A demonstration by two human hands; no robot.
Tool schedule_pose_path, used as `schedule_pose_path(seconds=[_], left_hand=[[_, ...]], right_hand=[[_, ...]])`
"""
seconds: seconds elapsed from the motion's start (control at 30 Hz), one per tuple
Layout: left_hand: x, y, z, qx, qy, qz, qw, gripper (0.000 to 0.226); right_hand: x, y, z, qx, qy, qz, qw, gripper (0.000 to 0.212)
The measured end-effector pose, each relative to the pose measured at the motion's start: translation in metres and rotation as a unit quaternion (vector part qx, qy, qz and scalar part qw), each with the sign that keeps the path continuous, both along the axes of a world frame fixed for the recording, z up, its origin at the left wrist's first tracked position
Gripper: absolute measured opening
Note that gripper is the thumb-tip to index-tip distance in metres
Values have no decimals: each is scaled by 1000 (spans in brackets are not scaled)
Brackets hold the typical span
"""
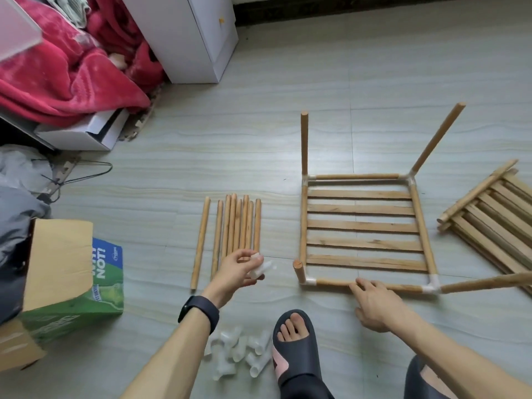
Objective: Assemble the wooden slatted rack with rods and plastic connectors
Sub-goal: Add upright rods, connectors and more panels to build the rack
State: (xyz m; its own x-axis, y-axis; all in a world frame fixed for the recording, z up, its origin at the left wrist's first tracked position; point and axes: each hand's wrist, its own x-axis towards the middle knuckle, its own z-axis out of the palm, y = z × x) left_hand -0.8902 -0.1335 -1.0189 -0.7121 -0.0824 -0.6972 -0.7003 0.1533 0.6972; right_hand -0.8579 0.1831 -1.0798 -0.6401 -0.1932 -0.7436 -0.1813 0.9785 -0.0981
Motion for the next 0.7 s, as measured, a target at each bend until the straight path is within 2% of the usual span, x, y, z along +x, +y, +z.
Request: schedule_pose_path(seconds=[0.07,0.17,0.27,0.37,0.43,0.57,0.7], left_hand=[[-11,4,37,62,33,17,997,35],[-21,19,93,104,88,10,991,48],[-24,42,143,120,150,-2,981,48],[-17,66,178,90,185,-37,978,46],[-10,77,187,64,197,-64,976,51],[5,83,186,59,189,-61,978,51],[14,81,175,68,169,-76,980,47]], right_hand=[[-7,-2,27,-40,-23,-54,997,58],[-27,-13,87,-187,6,-140,972,52],[-47,-30,163,-346,36,-215,912,39],[-56,-44,229,-470,4,-281,837,41],[-56,-46,253,-499,9,-280,820,39],[-44,-46,262,-465,64,-268,841,26],[-30,-34,242,-460,53,-286,839,24]])
